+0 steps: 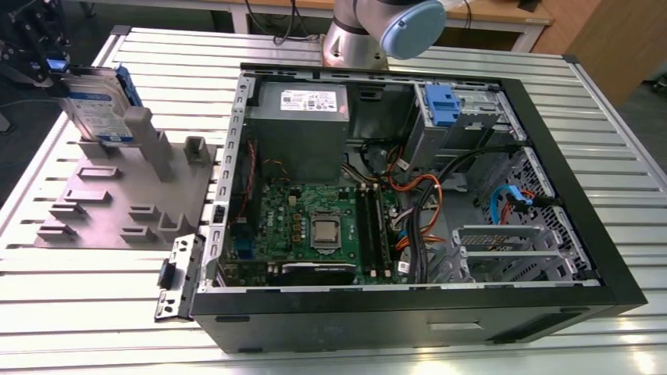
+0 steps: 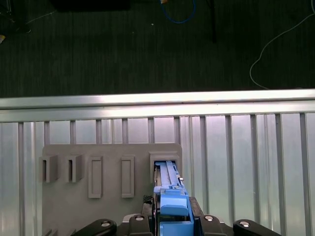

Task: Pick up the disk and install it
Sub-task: 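Pick up the disk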

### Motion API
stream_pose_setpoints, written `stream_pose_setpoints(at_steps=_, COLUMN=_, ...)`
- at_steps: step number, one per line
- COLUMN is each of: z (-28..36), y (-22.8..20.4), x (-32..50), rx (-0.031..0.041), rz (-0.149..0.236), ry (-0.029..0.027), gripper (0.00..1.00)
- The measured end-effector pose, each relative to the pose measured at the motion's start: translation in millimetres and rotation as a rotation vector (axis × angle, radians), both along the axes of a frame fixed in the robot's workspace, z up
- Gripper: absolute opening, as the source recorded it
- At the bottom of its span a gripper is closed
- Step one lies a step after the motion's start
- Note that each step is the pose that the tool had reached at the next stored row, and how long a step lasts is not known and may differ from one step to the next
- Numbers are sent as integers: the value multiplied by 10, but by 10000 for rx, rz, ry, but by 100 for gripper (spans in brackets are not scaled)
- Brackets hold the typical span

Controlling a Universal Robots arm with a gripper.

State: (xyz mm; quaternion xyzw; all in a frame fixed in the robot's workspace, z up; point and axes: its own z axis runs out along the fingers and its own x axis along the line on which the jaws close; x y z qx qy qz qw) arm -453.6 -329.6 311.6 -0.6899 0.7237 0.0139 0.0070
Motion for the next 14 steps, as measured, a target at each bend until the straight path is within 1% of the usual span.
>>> stream_pose_setpoints(at_steps=14, z=41, y=0, x=0, rx=-2, rz=0, ry=4, gripper=36)
